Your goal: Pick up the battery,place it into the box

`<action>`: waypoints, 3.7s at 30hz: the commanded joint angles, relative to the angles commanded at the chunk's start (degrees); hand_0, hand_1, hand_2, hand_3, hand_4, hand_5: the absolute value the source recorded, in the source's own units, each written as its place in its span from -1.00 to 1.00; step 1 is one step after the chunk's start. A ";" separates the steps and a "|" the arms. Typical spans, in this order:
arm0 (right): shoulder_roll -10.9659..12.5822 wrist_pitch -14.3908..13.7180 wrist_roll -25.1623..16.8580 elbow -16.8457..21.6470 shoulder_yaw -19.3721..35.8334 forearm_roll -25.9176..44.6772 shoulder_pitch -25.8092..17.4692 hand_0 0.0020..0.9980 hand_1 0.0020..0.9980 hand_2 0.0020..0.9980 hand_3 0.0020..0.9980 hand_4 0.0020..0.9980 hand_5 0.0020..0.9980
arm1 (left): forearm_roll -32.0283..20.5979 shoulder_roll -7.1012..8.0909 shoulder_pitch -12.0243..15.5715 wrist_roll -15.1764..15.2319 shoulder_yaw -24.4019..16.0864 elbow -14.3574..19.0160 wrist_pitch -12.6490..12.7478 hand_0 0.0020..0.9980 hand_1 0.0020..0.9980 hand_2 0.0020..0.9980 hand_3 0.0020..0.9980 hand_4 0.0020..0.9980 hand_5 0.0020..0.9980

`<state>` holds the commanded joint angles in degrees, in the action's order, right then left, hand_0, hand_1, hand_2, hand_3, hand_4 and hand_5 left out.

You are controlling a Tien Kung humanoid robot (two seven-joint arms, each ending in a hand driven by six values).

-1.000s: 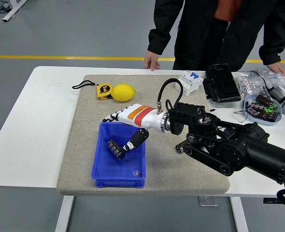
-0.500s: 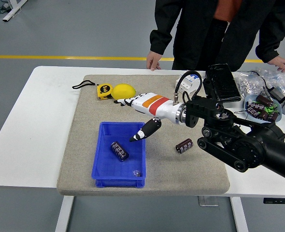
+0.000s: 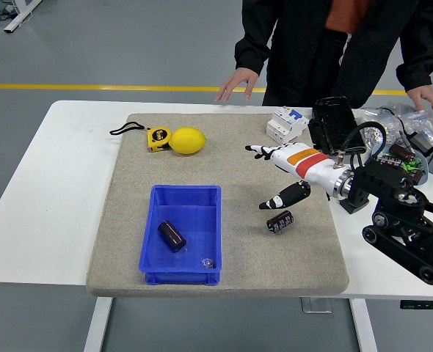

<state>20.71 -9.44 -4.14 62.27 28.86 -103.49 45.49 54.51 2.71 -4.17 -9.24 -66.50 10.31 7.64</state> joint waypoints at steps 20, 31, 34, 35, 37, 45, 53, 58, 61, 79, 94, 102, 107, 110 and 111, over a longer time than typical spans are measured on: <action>-6.91 -27.53 18.52 6.53 15.38 3.79 -21.29 -0.09 0.04 0.31 0.56 1.00 -0.07 | 0.50 -0.70 -0.58 0.11 -0.87 0.00 0.18 0.53 0.43 0.48 0.28 0.42 0.25; -9.12 -27.53 19.73 1.69 8.27 -0.63 -19.83 -0.04 0.04 0.28 0.55 1.00 -0.12 | -0.81 -0.84 -0.51 0.44 -0.36 0.00 0.46 0.53 0.43 0.48 0.28 0.42 0.25; -9.48 -27.53 20.03 -0.04 8.17 -2.50 -19.85 -0.03 0.05 0.28 0.56 1.00 -0.10 | -1.03 -0.79 -0.57 0.43 -0.05 0.00 0.40 0.53 0.43 0.48 0.27 0.42 0.26; -9.70 -27.53 20.23 -0.60 8.20 -2.59 -19.92 -0.03 0.05 0.28 0.56 1.00 -0.10 | -1.11 -0.78 -0.57 0.44 -0.02 0.00 0.39 0.53 0.43 0.48 0.27 0.42 0.26; -9.96 -27.53 20.48 -0.98 8.11 -2.72 -20.02 -0.03 0.05 0.28 0.56 1.00 -0.10 | -1.14 -0.78 -0.55 0.45 -0.07 0.00 0.39 0.53 0.43 0.48 0.27 0.42 0.26; -10.93 -27.53 21.66 0.58 6.42 -2.44 -20.16 -0.02 0.05 0.29 0.58 1.00 -0.07 | -0.45 -0.78 -0.52 0.26 -0.42 0.00 0.20 0.52 0.43 0.48 0.27 0.41 0.25; -11.10 -27.53 22.84 2.38 5.55 -2.32 -20.28 -0.04 0.03 0.28 0.57 1.00 -0.06 | -0.36 -0.70 -0.50 0.27 -0.52 0.00 0.14 0.52 0.43 0.48 0.27 0.41 0.26; -11.49 -27.53 22.98 0.60 4.96 -1.47 -20.35 -0.05 0.01 0.27 0.57 1.00 -0.05 | -0.50 -0.69 -0.53 0.26 -0.27 0.00 0.14 0.52 0.43 0.48 0.27 0.41 0.26; -11.65 -27.53 23.02 0.18 4.62 -1.32 -20.29 -0.05 0.01 0.27 0.57 1.00 -0.05 | -0.24 -0.70 -0.51 0.19 -0.39 0.00 0.14 0.52 0.43 0.48 0.27 0.41 0.26; -13.64 -27.53 23.35 -1.65 2.51 -0.99 -19.46 -0.10 -0.05 0.21 0.55 1.00 -0.01 | 0.41 -0.72 -0.24 -0.07 -0.40 0.00 0.05 0.52 0.43 0.48 0.27 0.41 0.26; -14.16 -27.53 23.58 -3.70 2.94 -1.37 -18.79 -0.31 -0.29 -0.06 0.35 0.81 -0.31 | -0.50 -0.79 -0.72 0.06 0.28 0.00 0.03 0.52 0.43 0.48 0.27 0.41 0.26; -14.18 -27.53 23.22 -3.85 2.84 -1.27 -18.62 -0.33 -0.30 -0.08 0.32 0.78 -0.32 | -0.58 -0.83 -0.73 0.08 0.22 0.00 0.04 0.52 0.43 0.48 0.27 0.41 0.26; -14.08 -27.53 22.72 -3.82 2.95 -1.39 -18.53 -0.37 -0.33 -0.12 0.28 0.72 -0.34 | -0.69 -0.81 -0.76 0.09 0.28 0.00 0.04 0.52 0.43 0.48 0.27 0.41 0.25; -14.01 -27.53 22.46 -3.77 3.02 -1.32 -18.49 -0.37 -0.33 -0.12 0.28 0.72 -0.34 | -0.65 -0.82 -0.77 0.08 0.23 0.00 0.04 0.52 0.43 0.48 0.27 0.41 0.25; -13.98 -27.53 22.39 -3.73 3.05 -1.36 -18.47 -0.39 -0.35 -0.14 0.23 0.66 -0.37 | -0.71 -0.81 -0.76 0.09 0.26 0.00 0.04 0.52 0.43 0.48 0.27 0.41 0.26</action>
<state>6.73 -36.98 18.25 58.55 31.91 -104.85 27.01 53.80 1.90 -4.93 -9.15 -66.25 10.31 7.68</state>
